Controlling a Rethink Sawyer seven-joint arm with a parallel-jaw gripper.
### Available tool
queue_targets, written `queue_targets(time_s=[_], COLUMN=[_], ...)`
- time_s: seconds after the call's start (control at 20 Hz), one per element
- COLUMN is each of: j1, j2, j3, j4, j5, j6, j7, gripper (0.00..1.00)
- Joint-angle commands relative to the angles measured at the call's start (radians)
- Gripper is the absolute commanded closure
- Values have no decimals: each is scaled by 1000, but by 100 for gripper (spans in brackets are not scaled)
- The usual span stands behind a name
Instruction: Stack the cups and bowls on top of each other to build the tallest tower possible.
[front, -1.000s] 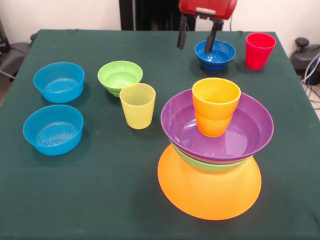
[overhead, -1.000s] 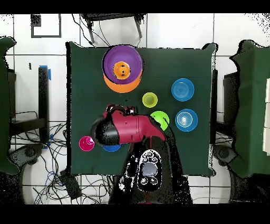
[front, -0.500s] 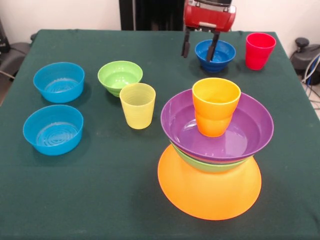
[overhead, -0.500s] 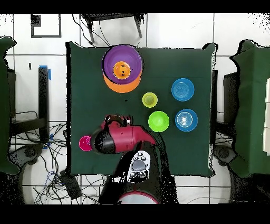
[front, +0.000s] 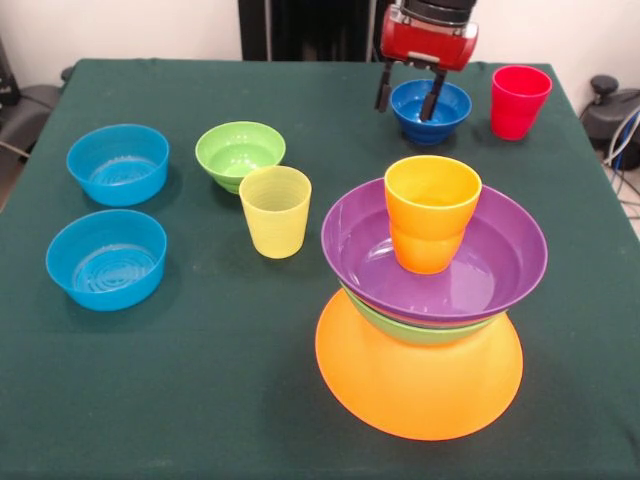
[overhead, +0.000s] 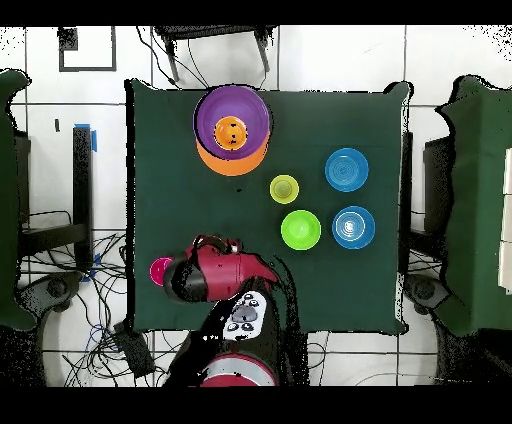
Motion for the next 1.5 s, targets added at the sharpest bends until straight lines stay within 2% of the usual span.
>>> queue_targets(time_s=[0.05, 0.35, 0.65, 1.05, 1.3, 1.5], j1=[58, 88, 133, 159, 155, 132], j2=[71, 106, 99, 98, 99, 111], j3=[6, 13, 31, 45, 62, 85], j4=[58, 47, 43, 29, 59, 63], j5=[94, 133, 191, 258, 317, 327], j6=[-78, -140, -93, -37, -42, -75], j7=[260, 299, 330, 349, 378, 367], gripper=[0, 0, 0, 0, 0, 0])
